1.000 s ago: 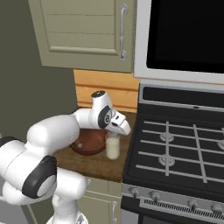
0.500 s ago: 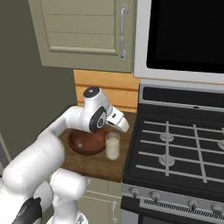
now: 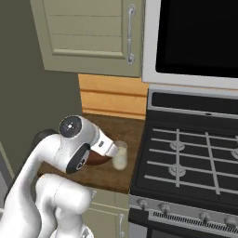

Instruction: Grab a lemon wedge from the fridge and one ice cube from the ice bowl, and put them in the glass of lemonade.

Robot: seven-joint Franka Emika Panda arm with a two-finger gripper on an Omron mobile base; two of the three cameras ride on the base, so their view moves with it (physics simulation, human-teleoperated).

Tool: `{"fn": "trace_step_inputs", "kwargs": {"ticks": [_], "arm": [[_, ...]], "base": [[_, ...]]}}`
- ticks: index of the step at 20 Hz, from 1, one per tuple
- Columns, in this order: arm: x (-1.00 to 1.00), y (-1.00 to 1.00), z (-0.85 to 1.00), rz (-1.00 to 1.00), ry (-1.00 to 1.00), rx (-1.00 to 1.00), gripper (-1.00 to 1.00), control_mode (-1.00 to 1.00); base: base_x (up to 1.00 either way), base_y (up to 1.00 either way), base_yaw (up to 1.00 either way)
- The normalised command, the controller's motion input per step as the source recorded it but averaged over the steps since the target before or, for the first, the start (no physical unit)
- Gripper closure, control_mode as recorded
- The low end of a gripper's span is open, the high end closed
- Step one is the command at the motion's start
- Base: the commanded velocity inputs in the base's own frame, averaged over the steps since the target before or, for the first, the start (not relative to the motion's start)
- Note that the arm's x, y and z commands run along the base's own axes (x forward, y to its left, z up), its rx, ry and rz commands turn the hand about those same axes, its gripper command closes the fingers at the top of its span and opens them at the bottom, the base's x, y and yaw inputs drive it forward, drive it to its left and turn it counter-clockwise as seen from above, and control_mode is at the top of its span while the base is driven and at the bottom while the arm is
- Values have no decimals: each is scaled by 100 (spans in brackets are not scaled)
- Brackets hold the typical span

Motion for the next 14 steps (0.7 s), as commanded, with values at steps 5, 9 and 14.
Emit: {"fn": "trace_step_inputs", "kwargs": {"ticks": [5,9,14], "arm": [[-69,21,45,4,37,-27,-100,-100],[0,14,0,0,24,-16,-100,-100],[-40,-1,-11,1,2,0,-100,100]], "base": [[0,0,0],[0,0,0],[-40,0,1]]}}
